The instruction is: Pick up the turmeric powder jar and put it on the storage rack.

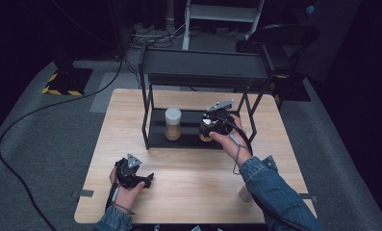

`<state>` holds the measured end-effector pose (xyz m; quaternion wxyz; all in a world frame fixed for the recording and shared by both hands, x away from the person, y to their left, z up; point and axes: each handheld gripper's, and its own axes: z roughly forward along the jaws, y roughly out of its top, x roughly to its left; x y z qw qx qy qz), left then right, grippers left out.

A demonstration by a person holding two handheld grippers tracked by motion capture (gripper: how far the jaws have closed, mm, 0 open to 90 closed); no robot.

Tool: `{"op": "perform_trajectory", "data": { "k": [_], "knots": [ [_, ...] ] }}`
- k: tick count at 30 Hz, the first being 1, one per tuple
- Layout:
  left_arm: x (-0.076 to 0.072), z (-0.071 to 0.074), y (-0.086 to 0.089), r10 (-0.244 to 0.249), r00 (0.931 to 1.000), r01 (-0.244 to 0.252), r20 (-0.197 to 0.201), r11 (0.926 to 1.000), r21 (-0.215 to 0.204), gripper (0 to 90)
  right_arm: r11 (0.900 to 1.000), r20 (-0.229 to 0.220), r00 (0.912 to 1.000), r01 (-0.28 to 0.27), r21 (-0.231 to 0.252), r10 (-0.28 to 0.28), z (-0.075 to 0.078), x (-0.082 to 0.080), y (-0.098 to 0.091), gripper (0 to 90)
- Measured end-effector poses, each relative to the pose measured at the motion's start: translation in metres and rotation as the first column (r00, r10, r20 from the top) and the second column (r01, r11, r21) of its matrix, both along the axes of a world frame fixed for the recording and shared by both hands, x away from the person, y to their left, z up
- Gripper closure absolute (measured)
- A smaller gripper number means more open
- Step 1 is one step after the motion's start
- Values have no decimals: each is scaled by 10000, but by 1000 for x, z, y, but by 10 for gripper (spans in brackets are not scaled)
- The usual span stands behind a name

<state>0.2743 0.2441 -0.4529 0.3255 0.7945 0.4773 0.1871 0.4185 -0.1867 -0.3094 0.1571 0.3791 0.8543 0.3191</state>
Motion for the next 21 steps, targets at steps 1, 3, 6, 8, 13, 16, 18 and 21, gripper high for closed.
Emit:
{"op": "perform_trajectory", "data": {
  "k": [1, 3, 6, 8, 13, 16, 18, 21],
  "knots": [
    [0, 0, 0, 1, 10000, -1, 2, 10000, 1, 22, 10000, -25, 10000, -7, -13, 7, -2, 2, 1, 312],
    [0, 0, 0, -5, 10000, 5, -3, 10000, 6, 22, 10000, -96, 10000, 21, -17, -21, -4, 4, 2, 312],
    [0, 0, 0, 1, 10000, -1, -2, 10000, 1, 22, 10000, -180, 9998, -8, -71, 7, -8, 9, 4, 312],
    [0, 0, 0, 5, 10000, -5, -4, 10000, -7, 22, 10000, -193, 9998, -46, -28, 46, -12, 12, 4, 311],
    [0, 0, 0, 8, 10000, -8, -2, 10000, -10, 22, 9998, -265, 9996, -41, -197, 35, -19, 20, 10, 311],
    [0, 0, 0, 7, 10000, -7, -4, 10000, -11, 22, 9996, -297, 9996, -42, -287, 33, -23, 23, 13, 312],
    [0, 0, 0, -6, 10000, 6, -7, 10000, -8, 21, 9995, -327, 9995, -52, -313, 42, -26, 25, 15, 311],
    [0, 0, 0, -4, 10000, 4, -5, 10000, -13, 21, 9997, -423, 9991, -59, -258, 48, -28, 28, 15, 311]
  ]
}}
